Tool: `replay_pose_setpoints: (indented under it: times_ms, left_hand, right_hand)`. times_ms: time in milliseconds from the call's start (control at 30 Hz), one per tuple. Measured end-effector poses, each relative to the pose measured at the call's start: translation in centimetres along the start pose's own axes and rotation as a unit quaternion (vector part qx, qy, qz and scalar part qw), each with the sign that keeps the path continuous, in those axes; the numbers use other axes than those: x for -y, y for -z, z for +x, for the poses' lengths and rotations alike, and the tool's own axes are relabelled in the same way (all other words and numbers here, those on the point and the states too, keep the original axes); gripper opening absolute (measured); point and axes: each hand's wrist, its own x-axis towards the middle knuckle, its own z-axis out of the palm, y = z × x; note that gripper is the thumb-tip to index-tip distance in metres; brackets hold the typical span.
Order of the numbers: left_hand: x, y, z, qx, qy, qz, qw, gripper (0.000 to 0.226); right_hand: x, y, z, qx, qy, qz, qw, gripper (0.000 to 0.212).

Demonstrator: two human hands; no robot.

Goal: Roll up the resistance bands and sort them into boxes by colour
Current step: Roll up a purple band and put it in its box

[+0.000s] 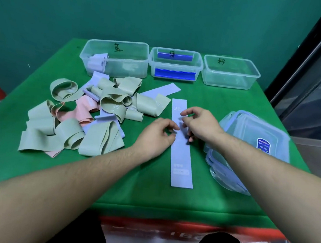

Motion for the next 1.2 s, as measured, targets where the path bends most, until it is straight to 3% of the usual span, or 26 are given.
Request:
replay_pose_setpoints:
  times_ms: [333,433,600,733,933,1067,1200]
  left_hand:
    - [0.1,0.2,-9.5,0.059,-0.095,-0.030,0.993,0.026]
    - [0.5,0.4,-10.9,0.082,-0.115,0.020,0.990,0.028]
    - [-0.2,-0.1,-11.6,0.041,-0.104,0.118,0.987,0.018]
    - [-1.0,-0.6,-12.0,0.004,-0.068,0.081,0.994,0.010]
    - [-0.8,-0.2,-13.0,0.006,-0.065,0.057,0.996,0.007]
    - [-0.4,0.0,-13.6,0.033,-0.087,0.076,0.993,0.014]
    - [-0.9,0.1,-13.3,0.025,-0.046,0.061,0.997,0.016]
  right_hand:
    - [-3.4,-0.7,-9.7,0.026,0.155,-0.159,0.975,0.010]
    - [-5.1,-0.2,-11.9,0.005,0.177,-0.175,0.968,0.013]
    - [-7.9,0.8,-14.5,0.025,0.217,-0.219,0.951,0.020]
    - [-8.2,0.4,-14.7,-0.001,0.219,-0.248,0.944,0.019]
    - [-7.8,-0.6,-15.5,-0.033,0.255,-0.266,0.929,0.011]
    - [-7.5,-1.1,-16.1,-0.030,0.229,-0.230,0.946,0.011]
    - [-7.2,-1.2,-16.1,-0.022,0.163,-0.143,0.976,0.013]
